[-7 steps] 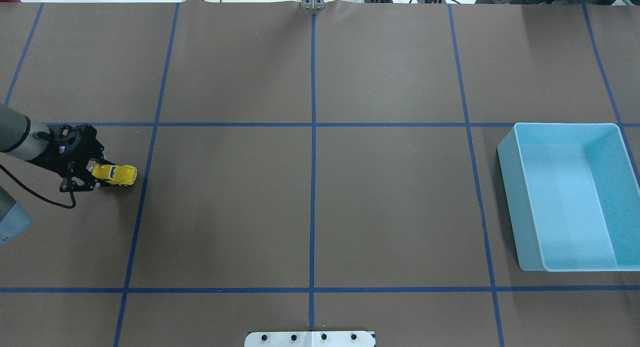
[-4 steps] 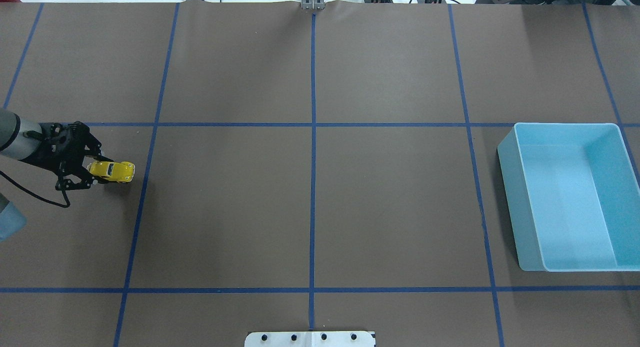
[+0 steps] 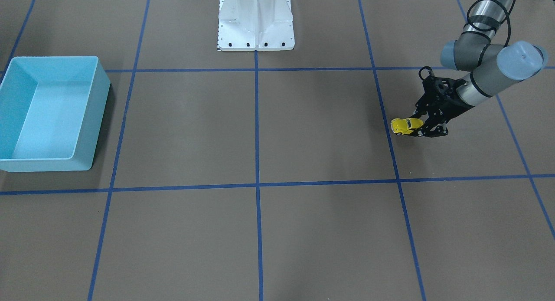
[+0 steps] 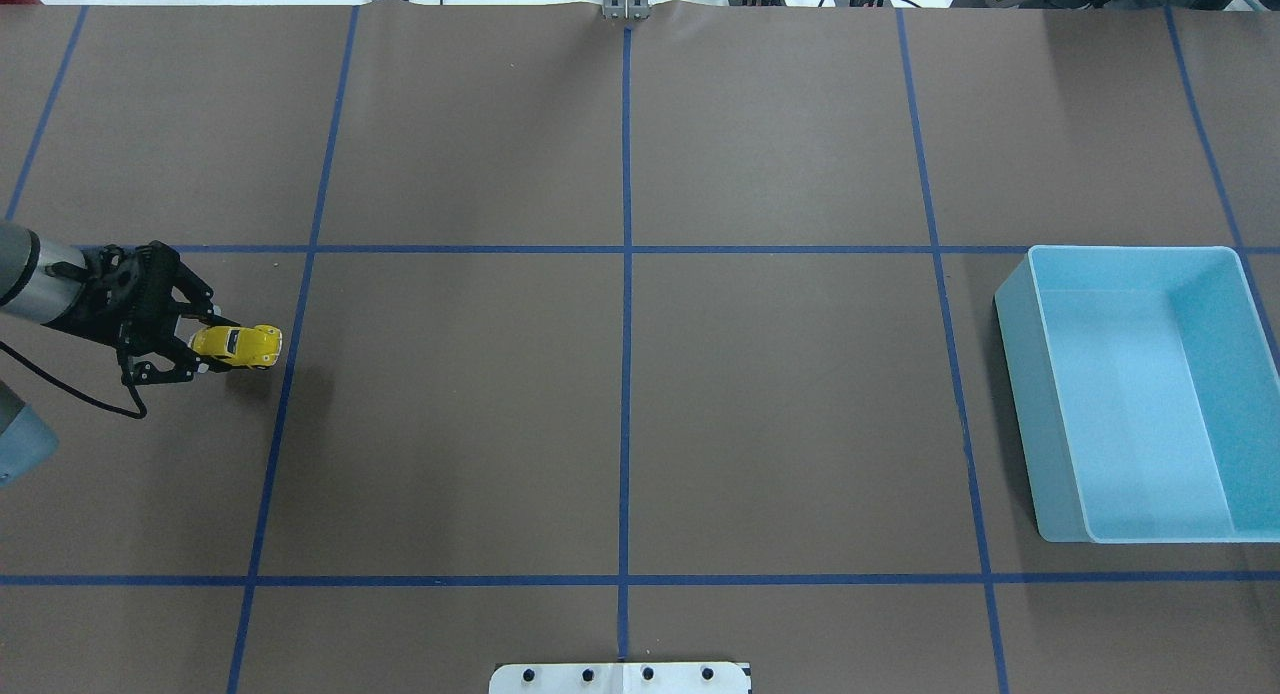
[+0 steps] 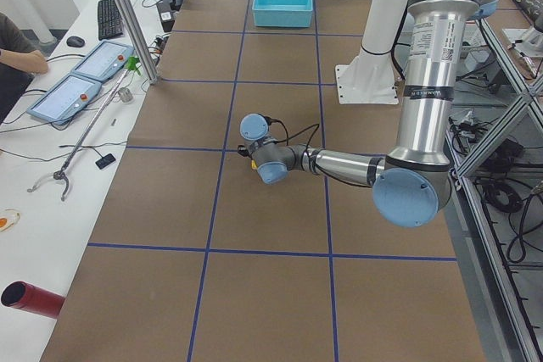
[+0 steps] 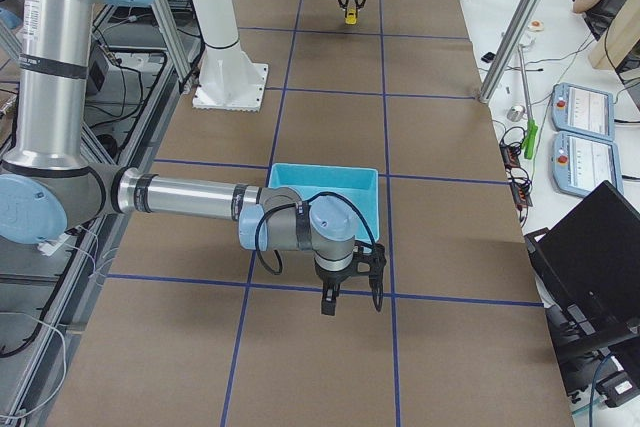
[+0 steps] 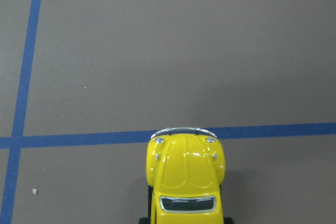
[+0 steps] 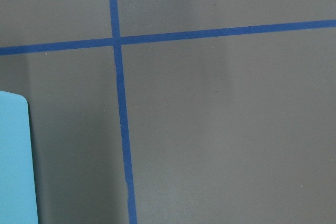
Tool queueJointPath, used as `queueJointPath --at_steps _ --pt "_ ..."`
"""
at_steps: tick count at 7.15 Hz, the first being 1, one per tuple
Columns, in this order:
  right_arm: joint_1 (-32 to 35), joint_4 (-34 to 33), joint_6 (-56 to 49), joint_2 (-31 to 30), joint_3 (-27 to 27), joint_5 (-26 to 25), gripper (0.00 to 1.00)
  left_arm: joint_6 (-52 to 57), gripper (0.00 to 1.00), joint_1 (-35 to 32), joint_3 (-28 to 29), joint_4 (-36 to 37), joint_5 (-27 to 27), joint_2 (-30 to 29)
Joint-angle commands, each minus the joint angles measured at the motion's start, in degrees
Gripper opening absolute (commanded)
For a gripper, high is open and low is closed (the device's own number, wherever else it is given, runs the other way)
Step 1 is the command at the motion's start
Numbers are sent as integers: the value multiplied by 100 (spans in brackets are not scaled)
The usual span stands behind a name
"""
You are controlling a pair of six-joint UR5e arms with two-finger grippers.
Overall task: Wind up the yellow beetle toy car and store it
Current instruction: 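Drag the yellow car backward along the table, away from the blue bin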
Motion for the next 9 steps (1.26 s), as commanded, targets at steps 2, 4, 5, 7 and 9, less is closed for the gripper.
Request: queueJointPath --at_steps 2,4,5,7,9 --pt "8 0 0 0 0 0 100 10 4 66 265 -112 -193 -150" --pt "8 0 0 0 0 0 100 28 0 110 336 -138 -167 -133" --pt "8 0 0 0 0 0 100 19 0 110 363 -138 -184 -124" --pt "8 0 0 0 9 0 100 28 0 110 381 -191 -193 -63" --pt "-1 0 0 0 9 -9 100 28 0 119 398 -366 -201 -19"
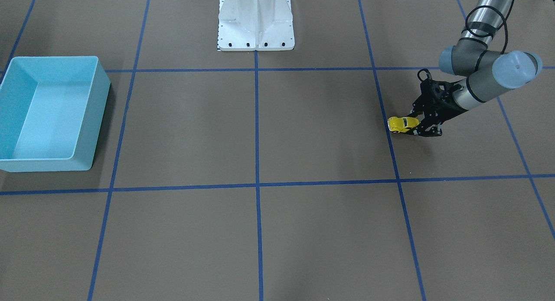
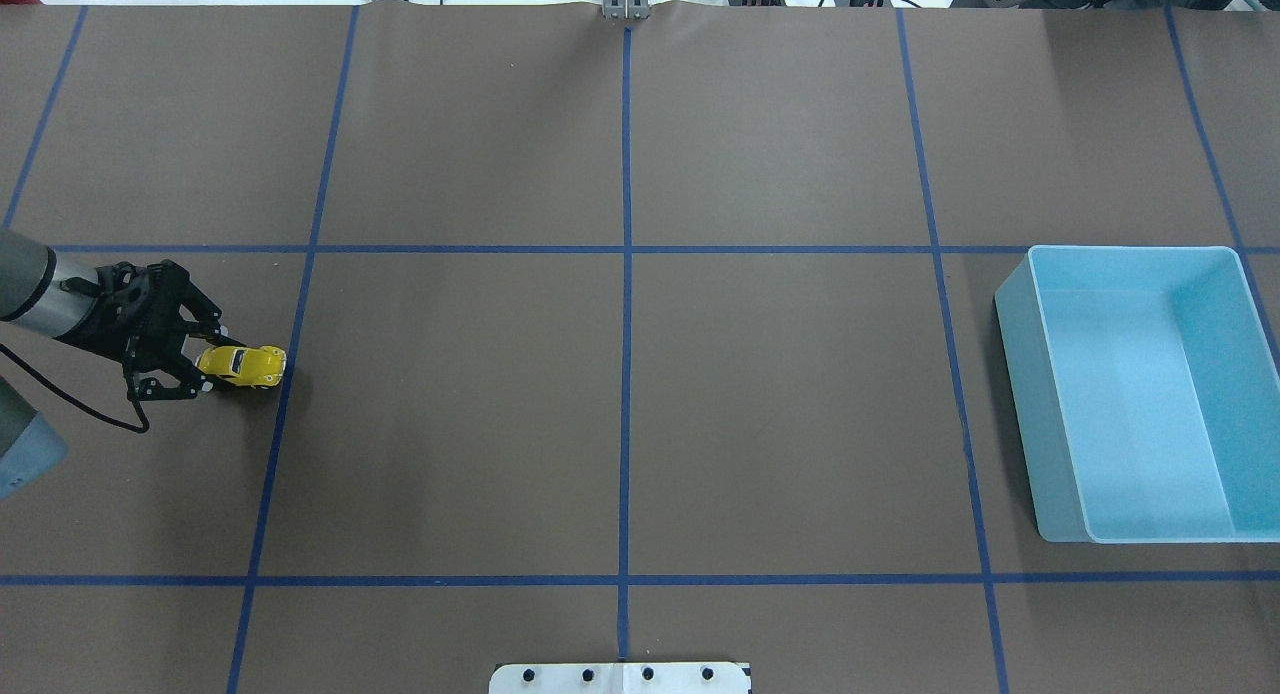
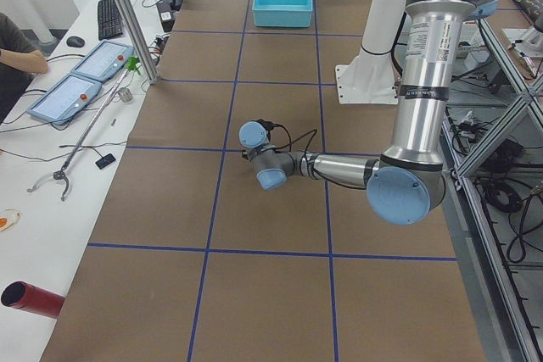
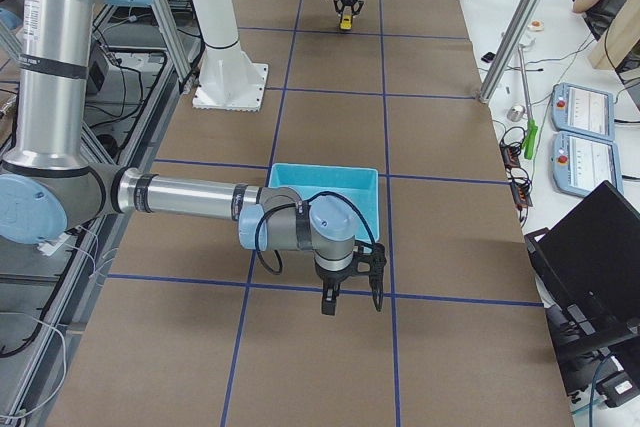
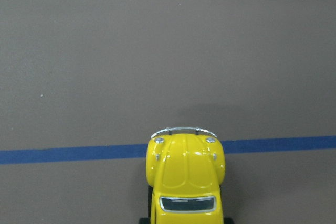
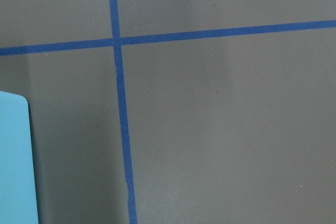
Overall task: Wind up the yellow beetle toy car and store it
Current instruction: 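Drag the yellow car backward along the table, away from the blue bin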
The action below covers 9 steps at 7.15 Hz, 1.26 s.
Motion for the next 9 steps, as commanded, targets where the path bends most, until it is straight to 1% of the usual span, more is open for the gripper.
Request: queueJointPath --at_steps 1,9 --pt "-3 0 0 0 1 -7 100 9 0 12 52 -116 -7 55" --pt "6 0 0 0 1 -7 100 62 0 -146 166 -380 -112 328"
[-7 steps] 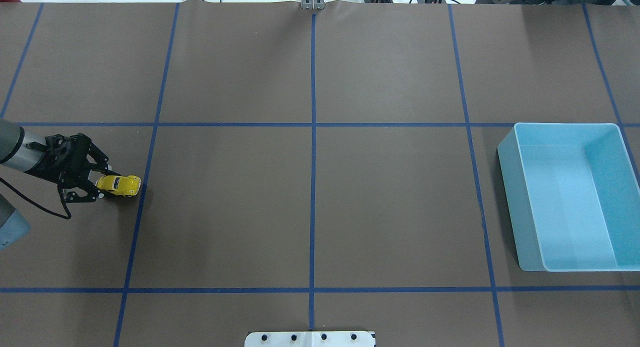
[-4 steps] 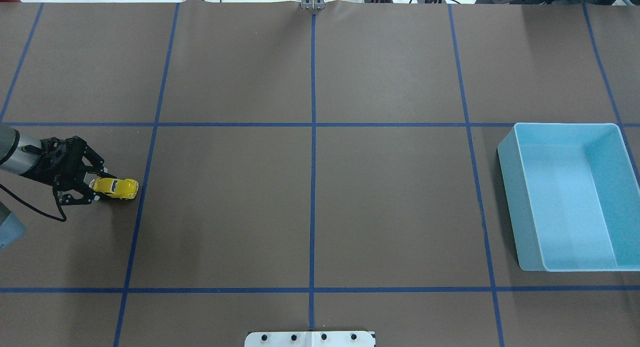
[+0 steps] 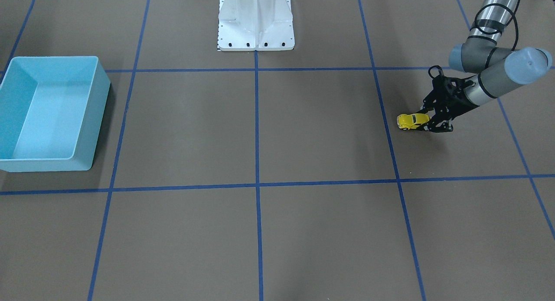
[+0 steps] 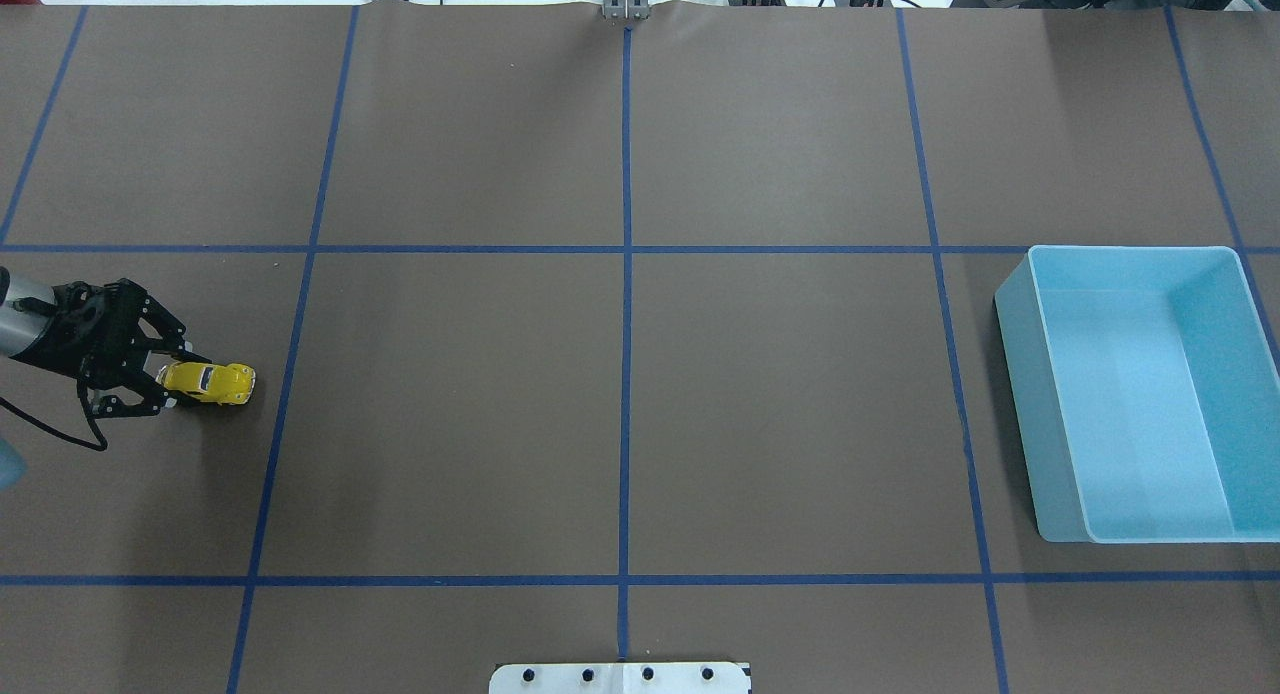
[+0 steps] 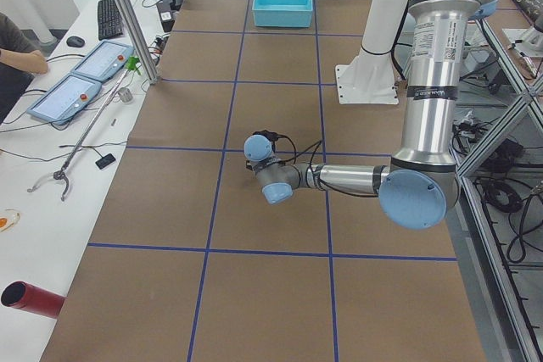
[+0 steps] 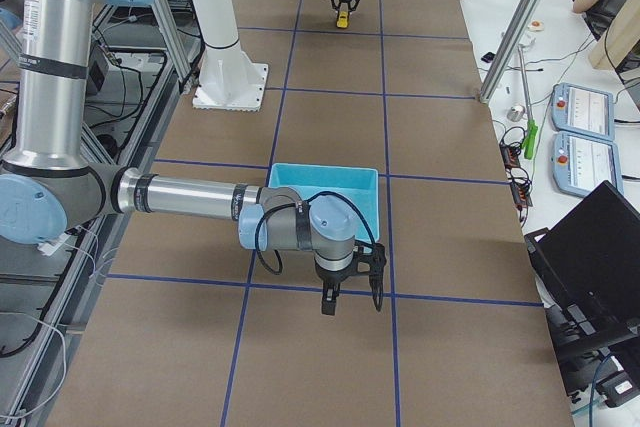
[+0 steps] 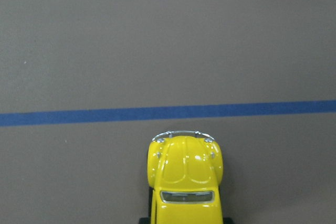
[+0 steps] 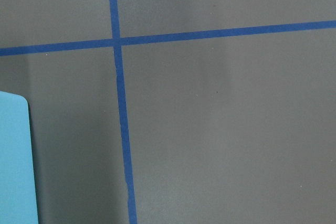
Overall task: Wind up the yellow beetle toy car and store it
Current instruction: 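Drag the yellow car backward along the table, away from the blue bin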
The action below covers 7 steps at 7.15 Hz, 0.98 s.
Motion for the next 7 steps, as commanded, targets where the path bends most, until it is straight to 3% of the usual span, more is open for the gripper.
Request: queueJointPath --at_steps 1,7 --pt "4 0 0 0 0 -1 100 42 0 -60 41 -42 -16 24" --pt "4 0 0 -18 0 -1 100 104 0 -201 226 -280 -148 138"
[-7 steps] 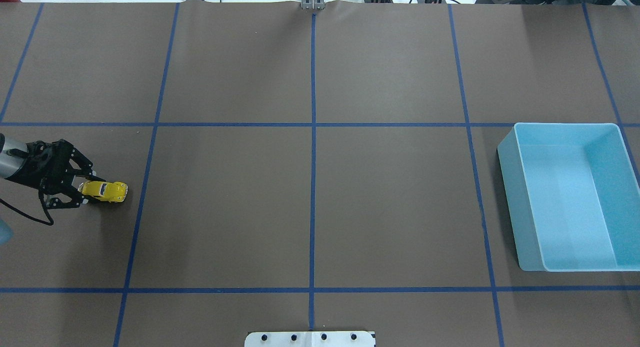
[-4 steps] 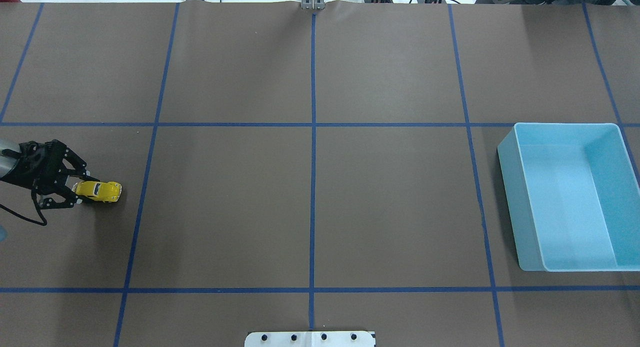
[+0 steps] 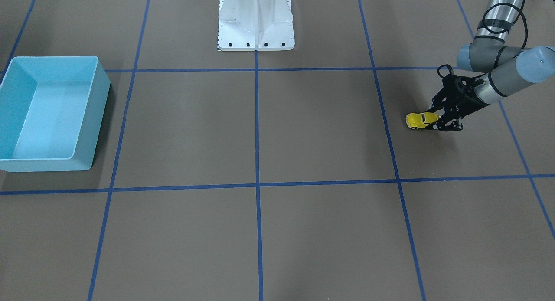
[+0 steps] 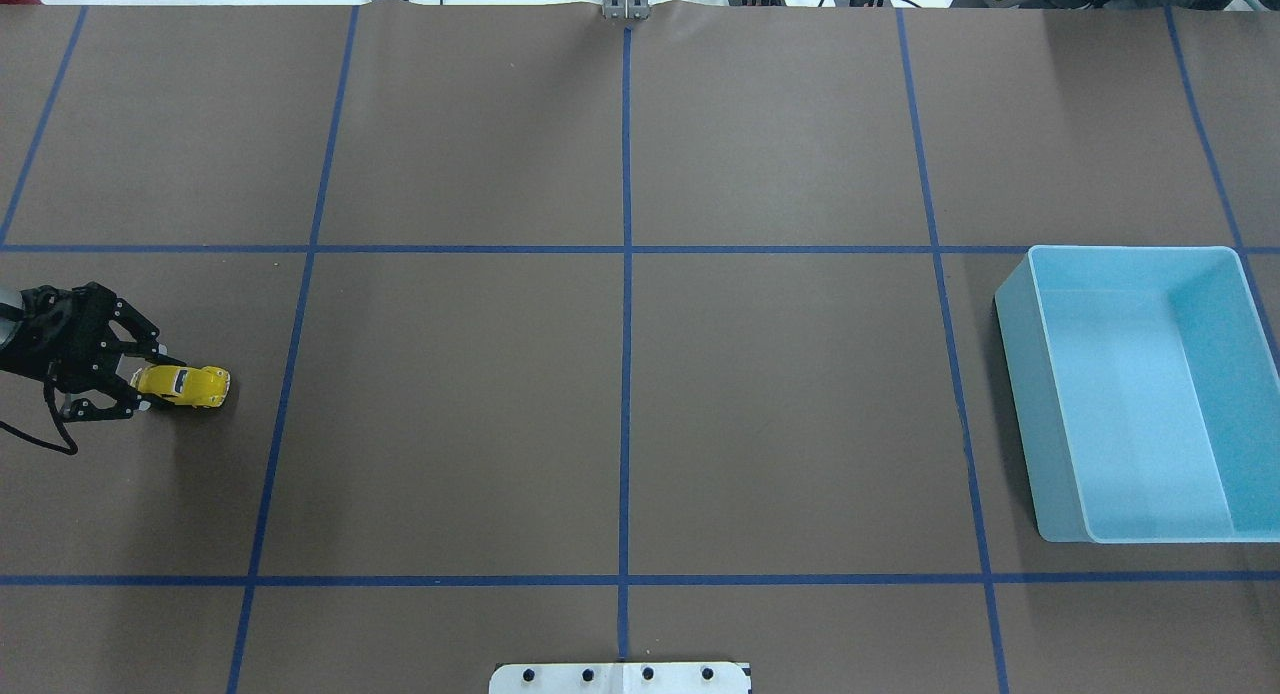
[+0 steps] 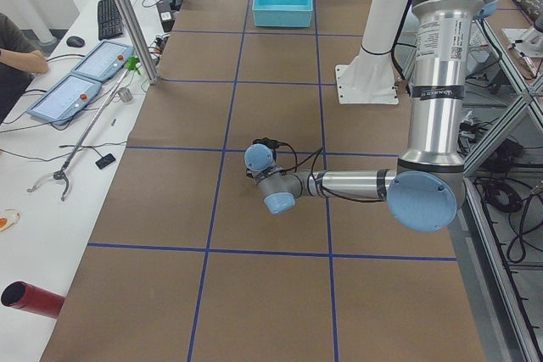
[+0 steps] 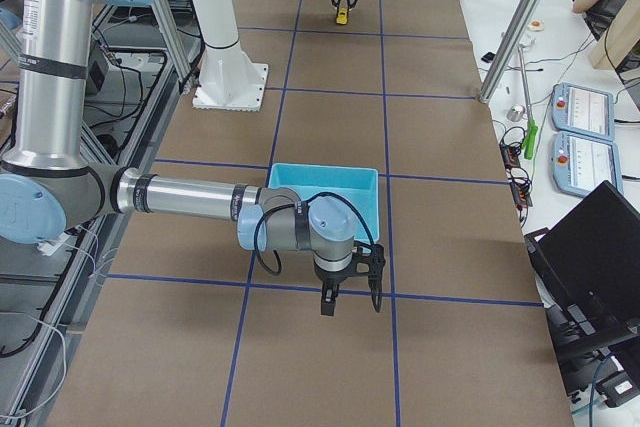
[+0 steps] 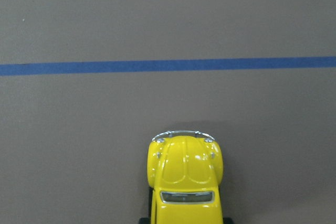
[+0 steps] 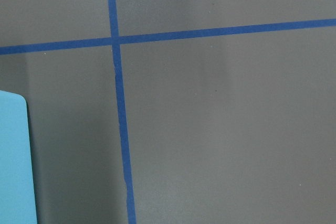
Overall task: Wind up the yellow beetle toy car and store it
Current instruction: 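Drag the yellow car backward along the table, away from the blue bin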
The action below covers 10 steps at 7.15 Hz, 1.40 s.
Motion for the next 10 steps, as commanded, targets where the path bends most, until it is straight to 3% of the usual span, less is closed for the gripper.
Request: queueJointPath --at_steps 1,2,3,4,10 --pt "0 6 0 0 0 0 100 5 1 -46 36 -31 -26 4" --pt "0 -2 0 0 0 0 100 -4 36 -72 44 -40 -26 4" --pt "0 -2 0 0 0 0 100 -4 80 -107 44 -84 -18 4" --pt "0 -2 0 0 0 0 100 -4 99 -134 44 -154 -17 117" --pt "-9 6 0 -18 0 0 100 -22 99 -151 141 -462 9 188"
